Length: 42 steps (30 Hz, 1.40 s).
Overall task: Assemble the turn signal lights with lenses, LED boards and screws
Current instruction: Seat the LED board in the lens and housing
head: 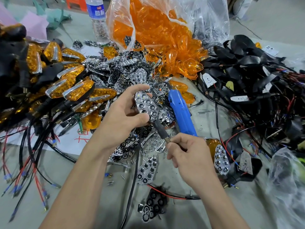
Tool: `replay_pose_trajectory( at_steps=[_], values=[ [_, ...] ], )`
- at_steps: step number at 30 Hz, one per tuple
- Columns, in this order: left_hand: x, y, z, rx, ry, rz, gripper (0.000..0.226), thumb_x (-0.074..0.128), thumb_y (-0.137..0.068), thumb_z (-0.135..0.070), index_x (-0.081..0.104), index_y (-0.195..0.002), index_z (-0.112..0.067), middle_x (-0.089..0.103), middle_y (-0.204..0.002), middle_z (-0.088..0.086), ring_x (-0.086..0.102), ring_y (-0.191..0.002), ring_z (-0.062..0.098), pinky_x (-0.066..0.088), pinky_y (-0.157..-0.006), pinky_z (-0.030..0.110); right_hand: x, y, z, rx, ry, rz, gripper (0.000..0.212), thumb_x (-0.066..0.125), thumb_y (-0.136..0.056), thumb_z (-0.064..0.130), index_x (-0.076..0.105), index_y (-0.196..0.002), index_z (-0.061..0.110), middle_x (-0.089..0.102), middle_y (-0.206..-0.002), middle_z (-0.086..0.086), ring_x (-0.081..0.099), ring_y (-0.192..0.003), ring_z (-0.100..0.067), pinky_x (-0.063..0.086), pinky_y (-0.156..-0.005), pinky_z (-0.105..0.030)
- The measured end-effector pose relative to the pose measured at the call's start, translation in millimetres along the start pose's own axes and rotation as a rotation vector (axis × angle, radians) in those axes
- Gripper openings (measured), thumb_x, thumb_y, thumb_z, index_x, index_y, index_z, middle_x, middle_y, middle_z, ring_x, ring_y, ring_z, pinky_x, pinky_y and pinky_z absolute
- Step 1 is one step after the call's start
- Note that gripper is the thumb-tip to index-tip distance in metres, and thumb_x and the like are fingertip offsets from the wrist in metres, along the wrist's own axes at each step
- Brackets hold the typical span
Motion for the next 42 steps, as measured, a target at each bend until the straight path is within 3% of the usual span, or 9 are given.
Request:
replay_pose_trajectory(
  at_steps=[4, 11, 20, 25, 28, 33, 37, 39, 42],
  values=[
    [0.8, -0.6, -0.8, -0.007, 0.087, 0.008, 0.054, 0.063, -0.095, -0.005, 0.063, -0.131, -0.045, 0.063, -0.135, 0.007, 0.062, -0.099, 0.019, 0.063, -0.083, 0.036, 1.8, 0.0, -2.6, 0.019, -0.014, 0.003, 0.030, 0.070, -0.094, 0.009, 0.063, -0.067, 0.020, 0.070, -0.060, 0.001, 0.050, -0.046, -0.011, 0.044, -0.054, -0.025],
    [-1.0, -3.2, -6.5, -0.011, 0.113, 0.008, 0.059, 0.047, -0.102, 0.006, 0.069, -0.126, -0.042, 0.072, -0.127, -0.006, 0.073, -0.109, 0.026, 0.065, -0.078, 0.041, 2.5, 1.3, -2.2, 0.035, -0.024, 0.026, 0.029, 0.064, -0.097, 0.006, 0.062, -0.069, 0.017, 0.071, -0.062, -0.001, 0.056, -0.046, -0.012, 0.042, -0.049, -0.018],
    [-2.0, -4.6, -7.5, -0.011, 0.052, -0.109, 0.043, 0.057, -0.102, 0.004, 0.074, -0.118, -0.032, 0.076, -0.111, 0.004, 0.075, -0.089, 0.016, 0.063, -0.072, 0.030, 4.1, 0.9, -2.6, 0.065, -0.176, 0.081, 0.031, 0.062, -0.096, 0.006, 0.066, -0.073, 0.027, 0.072, -0.068, -0.011, 0.062, -0.053, -0.023, 0.046, -0.052, -0.028],
    [6.2, -3.5, -2.5, -0.035, 0.018, -0.122, 0.051, 0.059, -0.099, 0.009, 0.075, -0.119, -0.035, 0.072, -0.098, 0.020, 0.065, -0.077, 0.019, 0.065, -0.075, 0.054, 6.2, -2.5, 5.7, 0.006, -0.138, 0.142, 0.023, 0.068, -0.079, 0.034, 0.064, -0.100, 0.043, 0.075, -0.075, -0.005, 0.073, -0.066, -0.022, 0.060, -0.083, -0.054],
    [7.0, -3.3, -0.8, -0.036, 0.025, -0.193, 0.053, 0.062, -0.098, 0.007, 0.077, -0.113, -0.042, 0.072, -0.102, 0.024, 0.066, -0.082, 0.029, 0.065, -0.075, 0.056, 7.5, -5.9, 10.0, -0.008, -0.075, 0.130, 0.027, 0.072, -0.083, 0.033, 0.065, -0.097, 0.055, 0.076, -0.070, -0.001, 0.074, -0.062, -0.018, 0.062, -0.077, -0.047],
    [-6.3, -2.1, 1.7, -0.074, 0.050, -0.343, 0.047, 0.060, -0.097, 0.011, 0.076, -0.110, -0.031, 0.076, -0.078, -0.007, 0.074, -0.074, 0.013, 0.064, -0.063, 0.035, 6.9, -3.5, 9.3, -0.002, 0.021, 0.090, 0.023, 0.072, -0.093, 0.013, 0.071, -0.088, 0.035, 0.075, -0.069, -0.001, 0.072, -0.061, -0.018, 0.063, -0.075, -0.047],
    [-21.8, -3.3, -0.7, -0.078, 0.054, -0.413, 0.045, 0.061, -0.097, 0.010, 0.076, -0.113, -0.029, 0.068, -0.067, -0.012, 0.070, -0.073, 0.013, 0.065, -0.063, 0.036, 2.9, 1.6, 6.9, -0.035, 0.229, 0.003, 0.014, 0.077, -0.085, 0.025, 0.068, -0.085, 0.037, 0.073, -0.073, 0.021, 0.068, -0.073, -0.003, 0.055, -0.075, -0.027],
    [-26.8, -3.7, -2.4, -0.084, 0.078, -0.409, 0.044, 0.061, -0.097, 0.009, 0.075, -0.117, -0.027, 0.065, -0.071, 0.000, 0.070, -0.076, 0.019, 0.065, -0.063, 0.036, 0.3, 2.0, 3.9, -0.023, 0.365, 0.022, 0.005, 0.073, -0.080, 0.033, 0.068, -0.081, 0.031, 0.072, -0.073, 0.023, 0.064, -0.071, -0.001, 0.049, -0.069, -0.026],
    [-25.9, -2.4, -7.5, -0.084, 0.094, -0.334, 0.045, 0.059, -0.099, 0.010, 0.071, -0.127, -0.023, 0.066, -0.068, -0.006, 0.070, -0.068, 0.013, 0.064, -0.063, 0.035, -0.9, 2.7, 7.0, -0.034, 0.395, 0.127, 0.034, 0.063, -0.074, 0.044, 0.066, -0.108, 0.041, 0.074, -0.101, 0.026, 0.066, -0.088, 0.004, 0.051, -0.084, -0.021]
  ],
)
Point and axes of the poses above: each hand's wrist, its own y-axis away from the middle knuckle, its own x-axis out of the palm, z = x × y, the point moved 3 cm from there along -y, towards the middle knuckle
